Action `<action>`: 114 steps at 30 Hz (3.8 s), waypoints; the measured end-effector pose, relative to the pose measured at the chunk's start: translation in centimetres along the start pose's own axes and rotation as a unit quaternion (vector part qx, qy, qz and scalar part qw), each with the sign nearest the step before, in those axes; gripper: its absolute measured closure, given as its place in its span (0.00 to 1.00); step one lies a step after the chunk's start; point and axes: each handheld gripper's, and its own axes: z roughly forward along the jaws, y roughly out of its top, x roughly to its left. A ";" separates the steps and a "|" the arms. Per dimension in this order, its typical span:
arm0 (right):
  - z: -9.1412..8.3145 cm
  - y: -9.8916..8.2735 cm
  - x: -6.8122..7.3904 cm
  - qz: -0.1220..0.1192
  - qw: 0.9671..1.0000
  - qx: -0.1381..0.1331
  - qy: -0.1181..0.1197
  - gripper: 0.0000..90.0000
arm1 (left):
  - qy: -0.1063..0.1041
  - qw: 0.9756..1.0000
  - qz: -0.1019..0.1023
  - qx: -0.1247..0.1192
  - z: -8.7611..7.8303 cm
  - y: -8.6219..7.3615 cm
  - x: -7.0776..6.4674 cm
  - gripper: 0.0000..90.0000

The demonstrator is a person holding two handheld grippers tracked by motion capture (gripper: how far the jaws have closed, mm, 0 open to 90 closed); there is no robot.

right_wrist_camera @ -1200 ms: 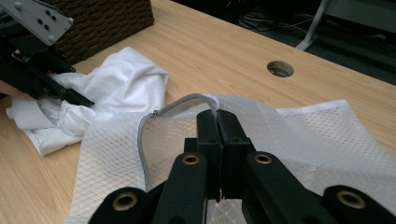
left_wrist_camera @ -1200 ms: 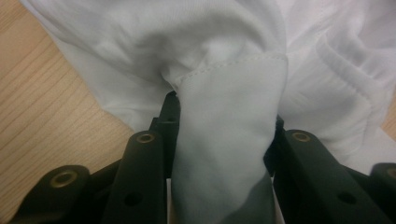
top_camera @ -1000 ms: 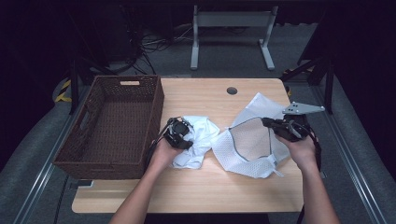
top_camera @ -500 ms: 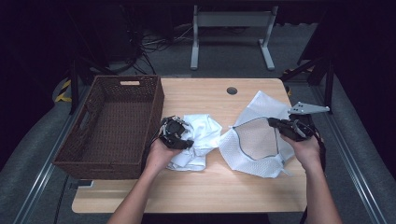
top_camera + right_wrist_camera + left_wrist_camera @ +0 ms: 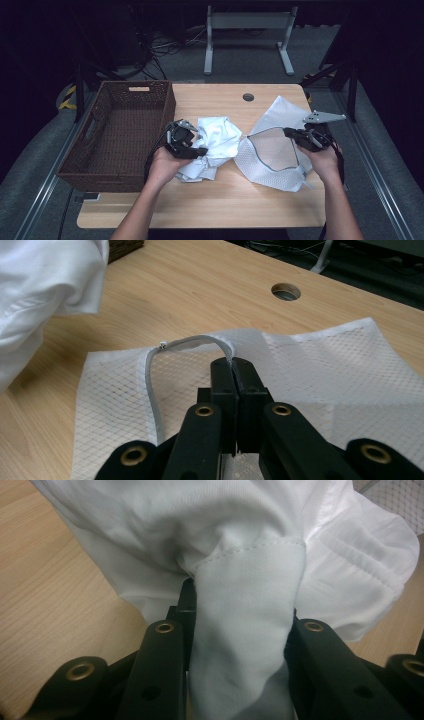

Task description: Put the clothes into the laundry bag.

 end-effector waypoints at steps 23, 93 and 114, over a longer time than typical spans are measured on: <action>2.2 0.8 2.8 -0.026 0.999 0.006 0.024 0.99 | -0.074 0.996 0.054 0.004 1.1 0.9 -3.5 0.78; 3.4 1.7 6.1 -0.083 0.991 0.002 0.104 0.99 | 0.024 0.998 0.054 0.007 5.5 4.7 -1.6 0.46; 3.4 1.7 6.3 -0.086 0.990 0.000 0.112 0.97 | 0.006 0.994 0.105 0.006 7.5 7.2 -2.4 0.99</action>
